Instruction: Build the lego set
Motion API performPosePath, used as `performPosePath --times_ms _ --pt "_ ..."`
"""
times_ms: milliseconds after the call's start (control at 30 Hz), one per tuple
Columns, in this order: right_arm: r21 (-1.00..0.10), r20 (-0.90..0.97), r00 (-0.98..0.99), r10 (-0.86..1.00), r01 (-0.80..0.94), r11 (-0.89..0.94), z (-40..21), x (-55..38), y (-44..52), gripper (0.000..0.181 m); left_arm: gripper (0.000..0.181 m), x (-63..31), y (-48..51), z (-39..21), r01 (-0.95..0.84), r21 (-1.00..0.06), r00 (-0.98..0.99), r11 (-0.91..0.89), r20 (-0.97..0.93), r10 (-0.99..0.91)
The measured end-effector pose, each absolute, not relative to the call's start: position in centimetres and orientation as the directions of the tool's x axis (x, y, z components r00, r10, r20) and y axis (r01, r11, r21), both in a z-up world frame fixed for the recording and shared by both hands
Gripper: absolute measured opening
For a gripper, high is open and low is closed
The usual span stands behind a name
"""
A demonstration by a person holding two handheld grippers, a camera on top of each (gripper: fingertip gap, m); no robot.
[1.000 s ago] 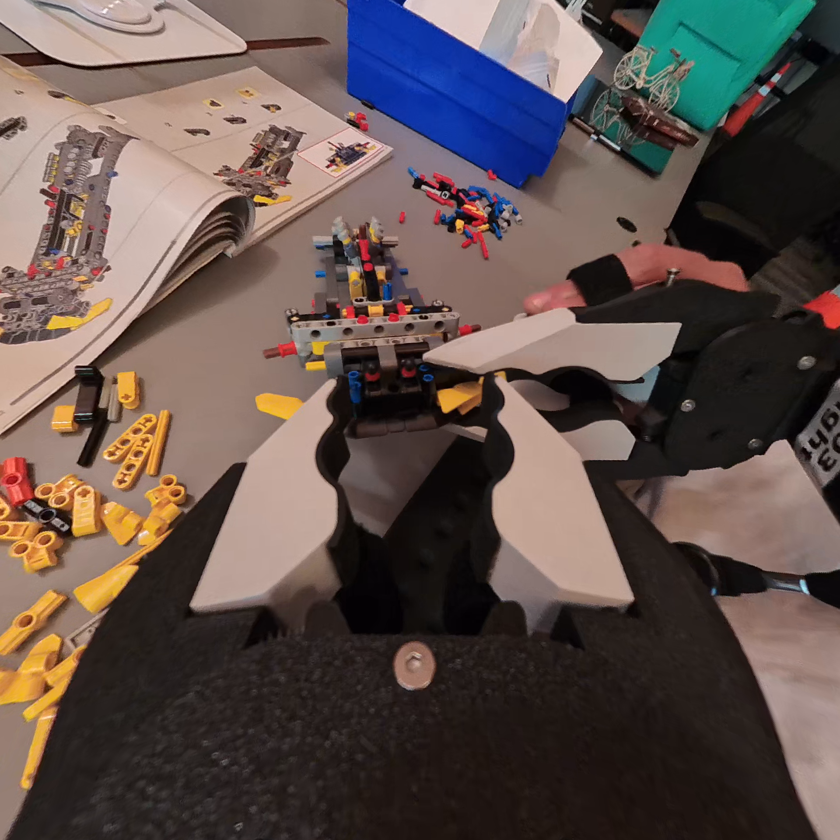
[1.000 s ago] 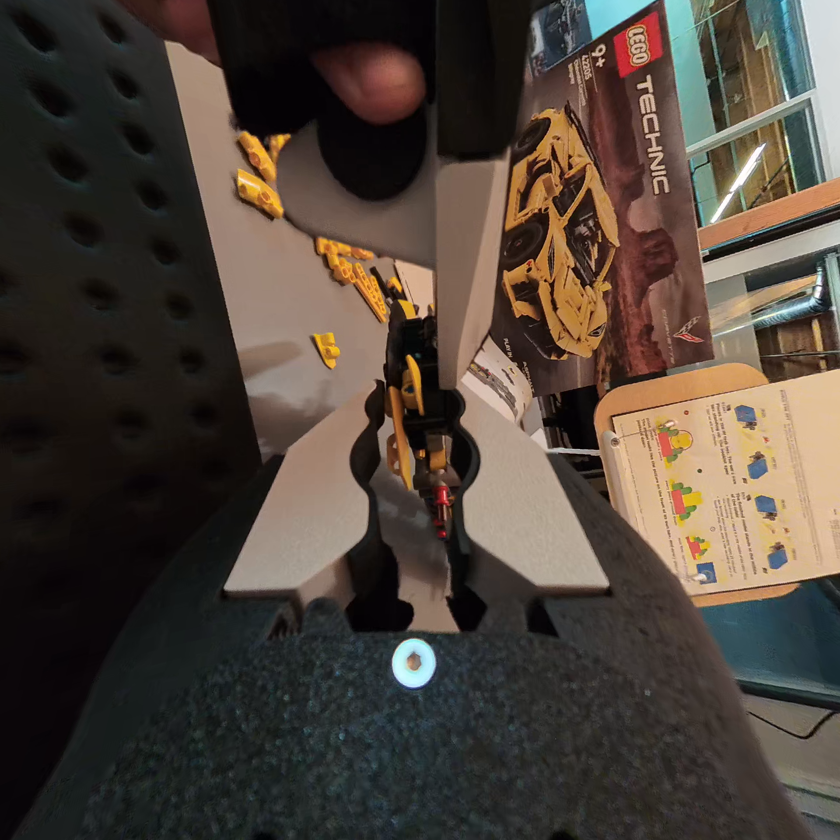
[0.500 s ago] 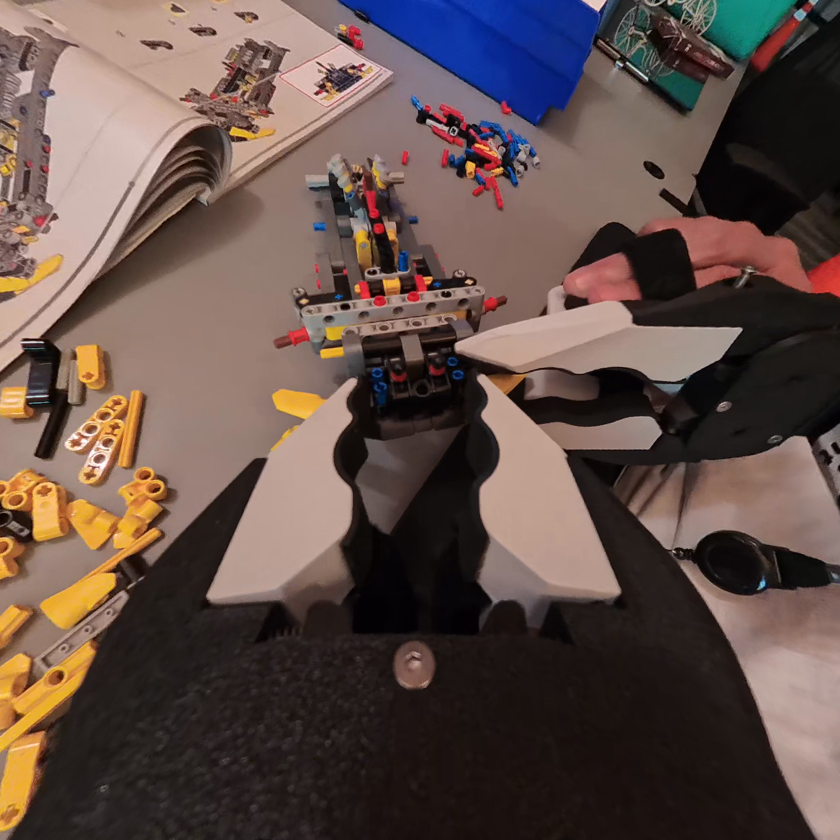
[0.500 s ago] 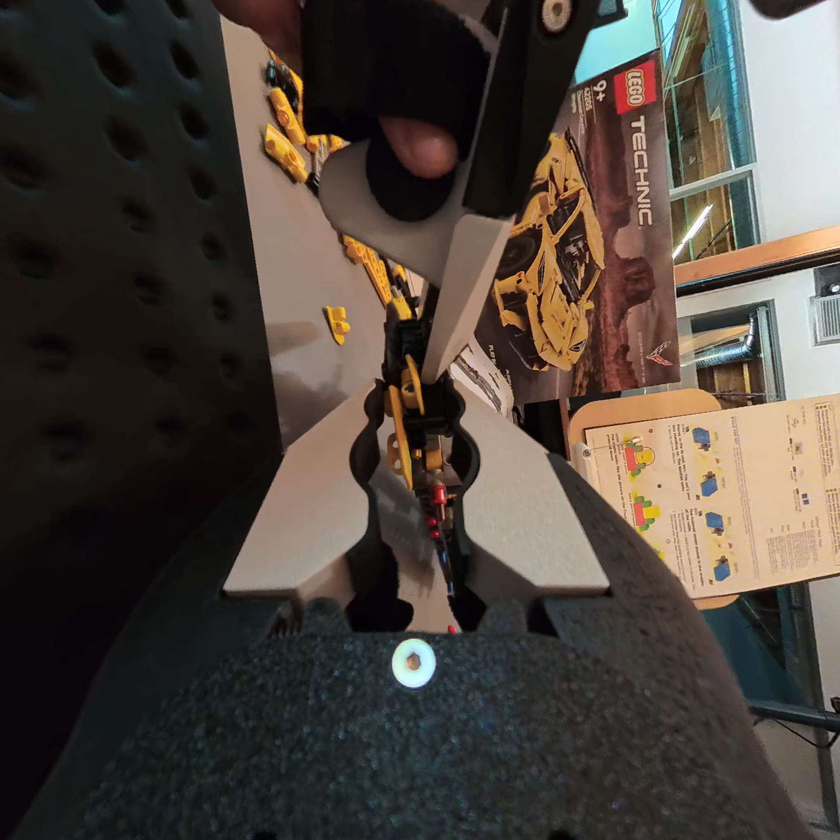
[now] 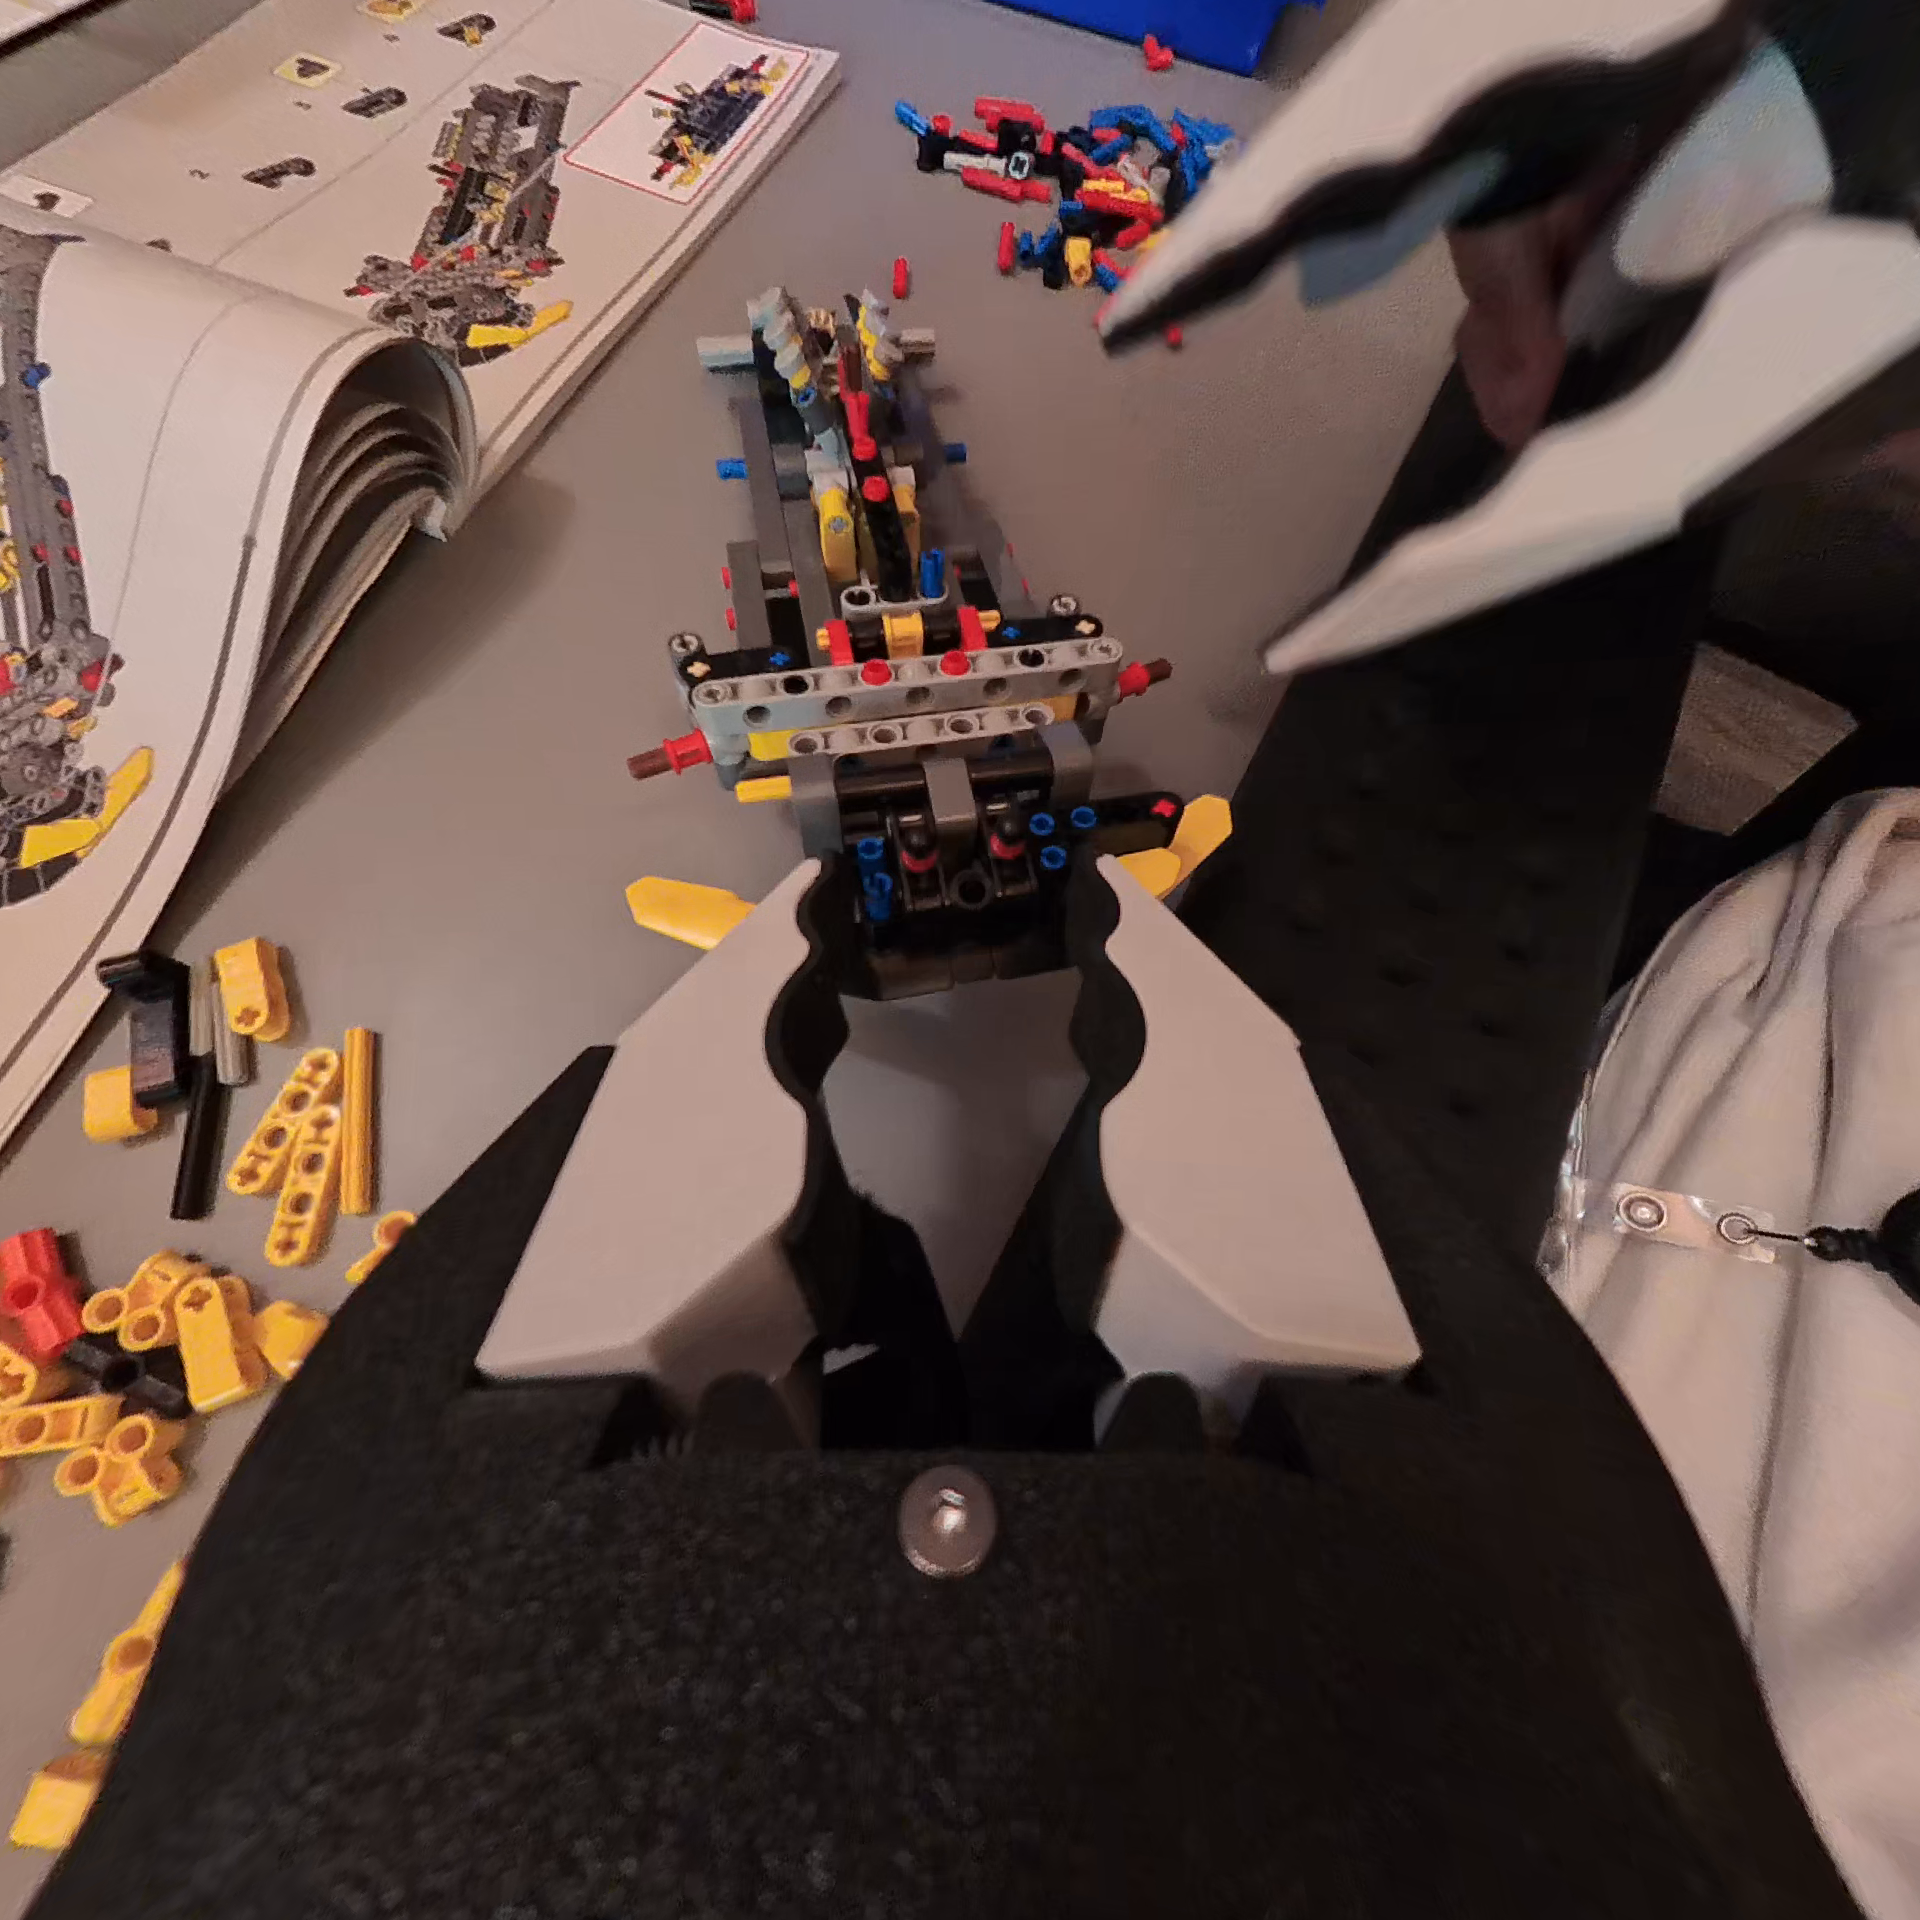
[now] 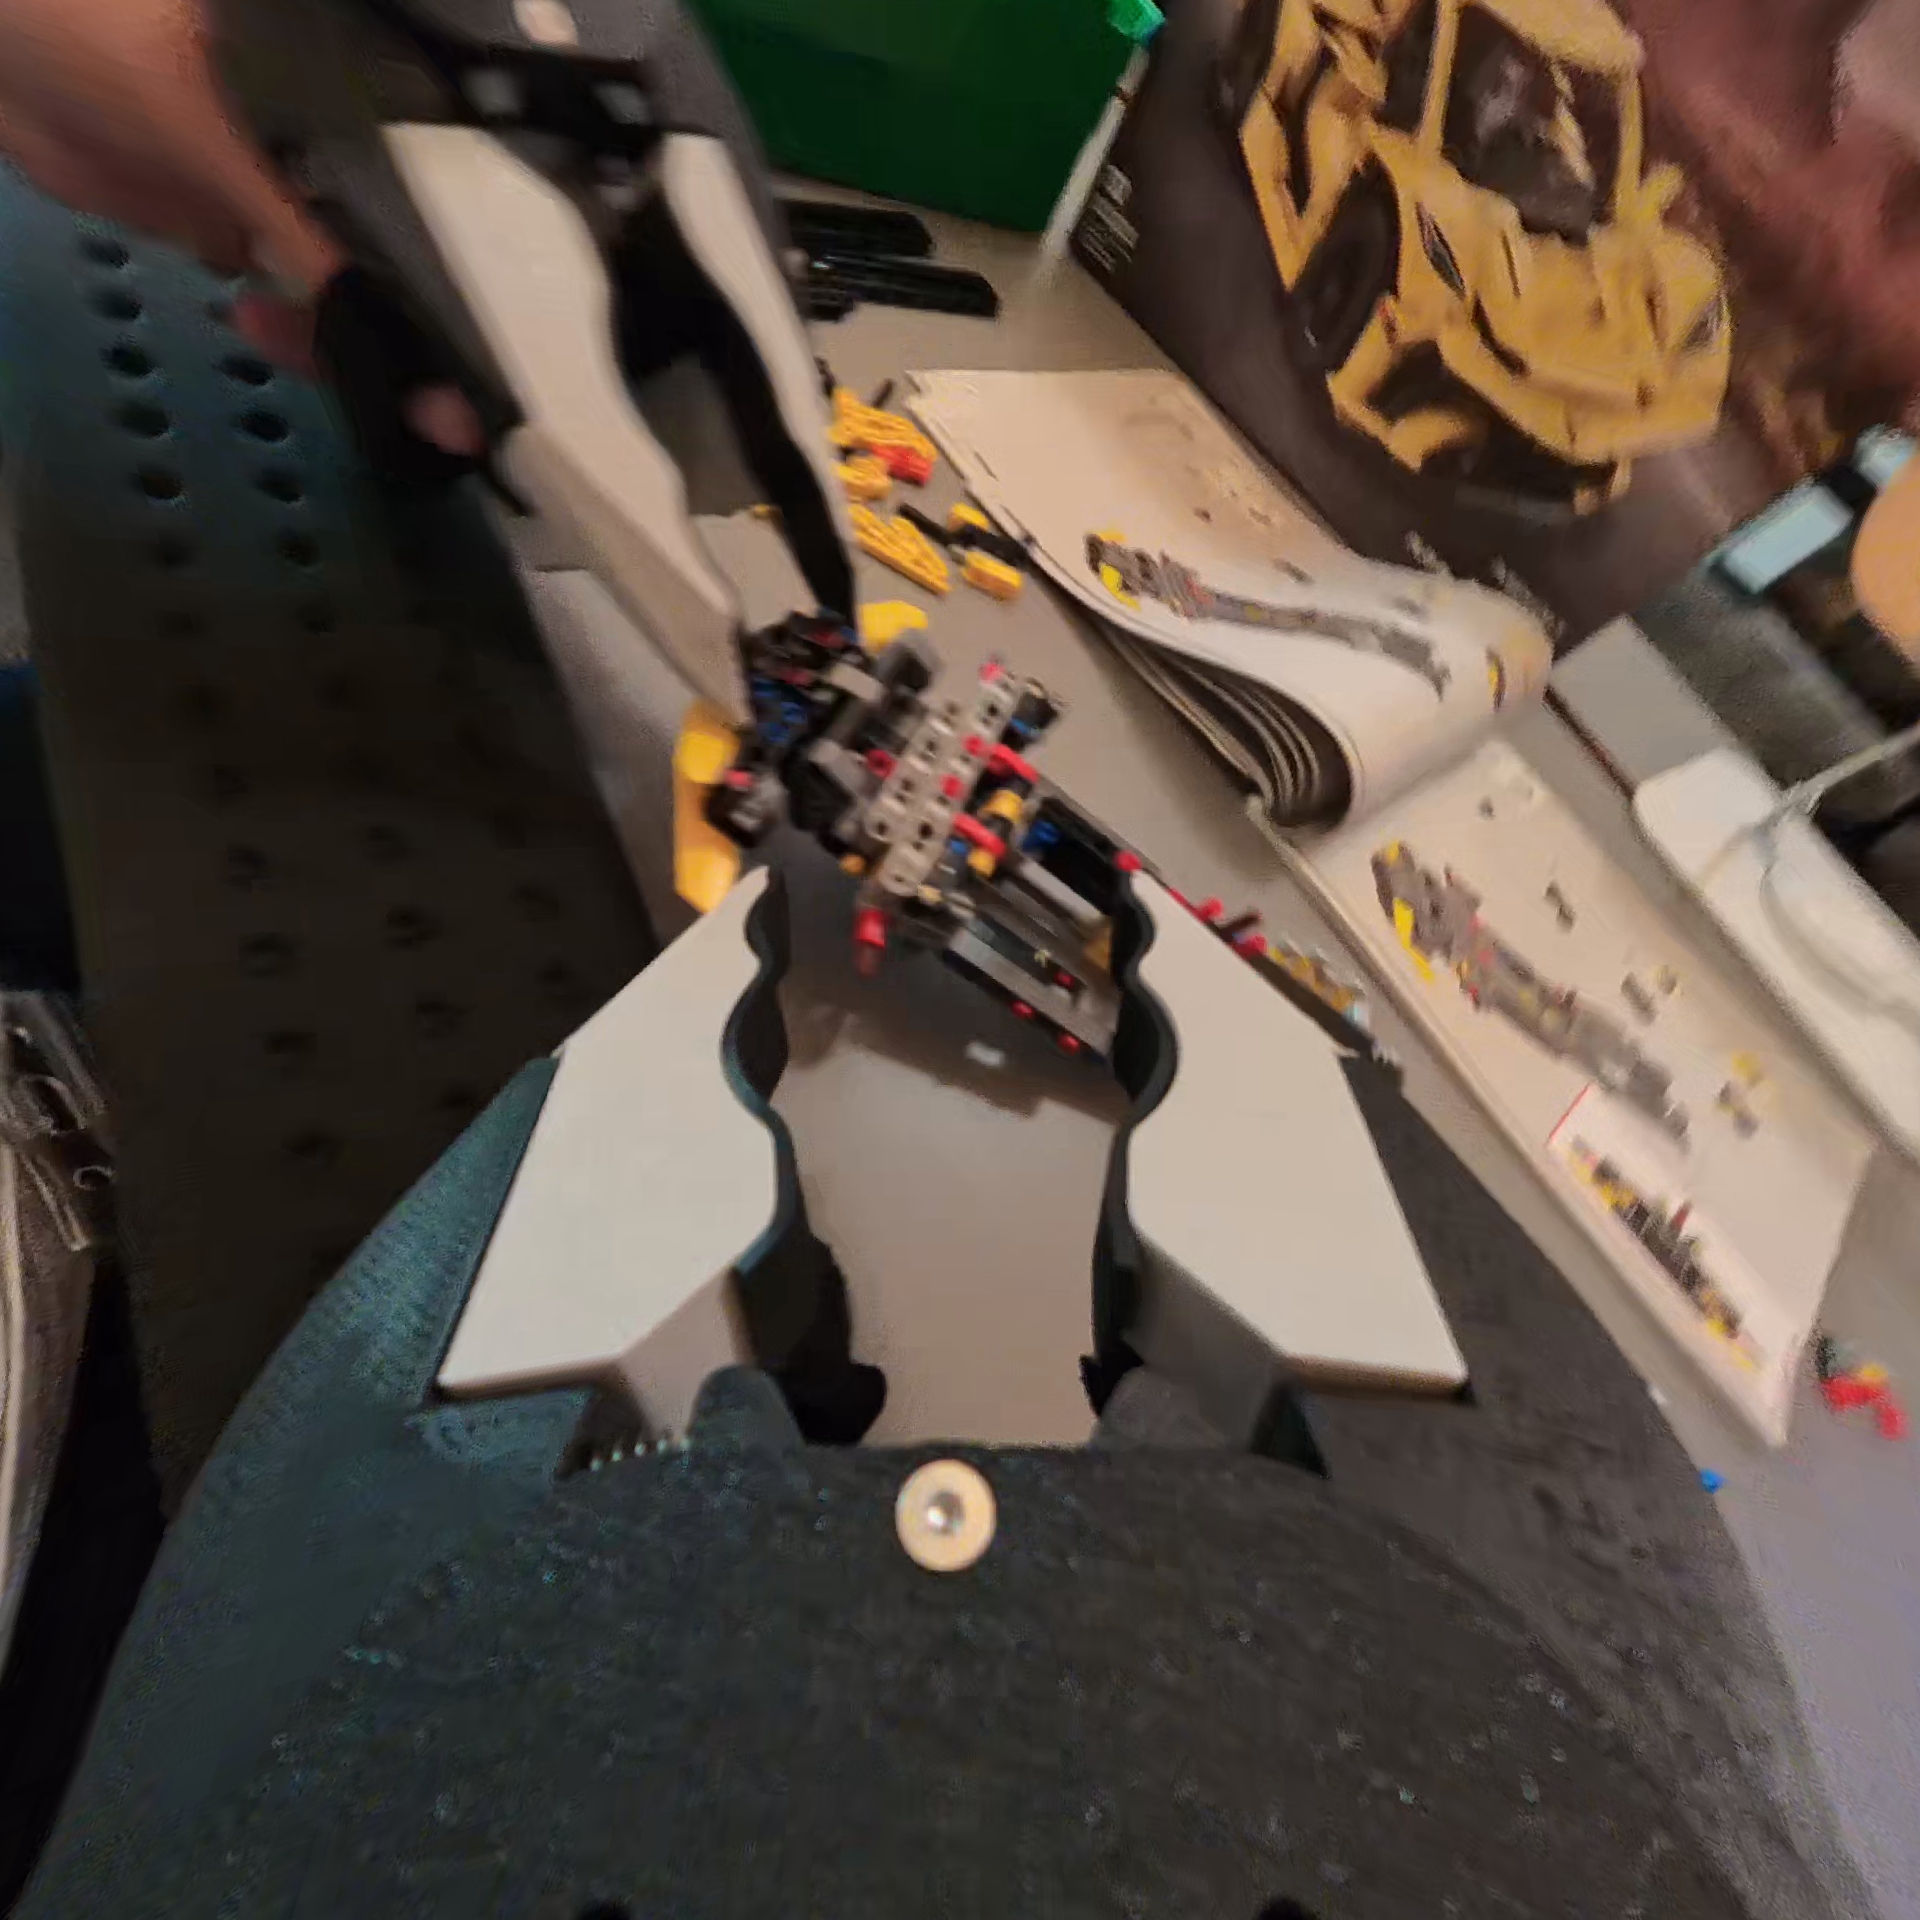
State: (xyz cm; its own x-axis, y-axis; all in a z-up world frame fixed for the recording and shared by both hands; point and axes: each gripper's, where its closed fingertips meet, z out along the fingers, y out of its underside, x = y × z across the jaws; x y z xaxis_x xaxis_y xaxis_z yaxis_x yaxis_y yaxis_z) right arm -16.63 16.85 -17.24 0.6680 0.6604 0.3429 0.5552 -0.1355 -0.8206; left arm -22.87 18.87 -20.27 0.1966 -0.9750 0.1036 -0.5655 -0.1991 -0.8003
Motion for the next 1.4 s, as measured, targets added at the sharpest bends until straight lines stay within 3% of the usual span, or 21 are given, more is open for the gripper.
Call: performPosePath --times_ms 233,367,567,700,767,833,1067,1267,1400 --pt "-0.95 -0.168 0.761 0.626 0.043 -0.308 -14.5 -11.3 22.2 0.063 0.039 -21.8 19.9 -22.1 -0.624 -0.757 0.174 -0.193 0.107 -0.979" --pt "-0.948 -0.26 0.797 0.545 -0.103 -0.301 -14.4 -8.7 25.5 0.06 0.039 -21.7 20.3 -23.3 -0.673 -0.719 0.164 -0.174 0.084 -0.983" --pt "-0.959 -0.118 0.826 0.552 0.05 -0.279 -17.1 -8.8 25.0 0.033 0.039 -21.7 20.3 -23.8 -0.708 -0.695 0.151 -0.126 0.025 -0.988" --pt "-0.964 -0.163 0.784 0.599 0.004 -0.266 -16.4 -9.4 24.3 0.026 0.039 -21.9 20.4 -23.7 -0.7 -0.7 0.172 -0.145 0.032 -0.985" --pt "-0.953 -0.215 0.742 0.635 -0.017 -0.303 -16.4 -9.7 23.6 0.011 0.063 -22.3 20.6 -23.1 -0.68 -0.717 0.197 -0.156 0.026 -0.98" --pt "-0.937 -0.259 0.721 0.642 -0.028 -0.347 -16.7 -9.5 23.2 0.001 0.072 -22.4 21.2 -21.3 -0.605 -0.777 0.23 -0.174 0.039 -0.972" --pt "-0.917 -0.279 0.746 0.605 -0.02 -0.398 -16.9 -7.4 23.8 0.0 0.071 -23.1 26.1 -16.1 -0.298 -0.928 0.347 -0.224 0.114 -0.931" --pt "-0.958 -0.167 0.753 0.636 0.028 -0.285 -14.9 -6.7 25.1 0.0 0.067 -22.5 30.5 -14.3 -0.156 -0.951 0.386 -0.265 0.188 -0.903" --pt "-0.962 -0.078 0.887 0.455 0.052 -0.266 -14.0 -3.4 28.9 0.0 0.063 -21.3 33.3 -13.5 -0.097 -0.946 0.383 -0.308 0.251 -0.889"
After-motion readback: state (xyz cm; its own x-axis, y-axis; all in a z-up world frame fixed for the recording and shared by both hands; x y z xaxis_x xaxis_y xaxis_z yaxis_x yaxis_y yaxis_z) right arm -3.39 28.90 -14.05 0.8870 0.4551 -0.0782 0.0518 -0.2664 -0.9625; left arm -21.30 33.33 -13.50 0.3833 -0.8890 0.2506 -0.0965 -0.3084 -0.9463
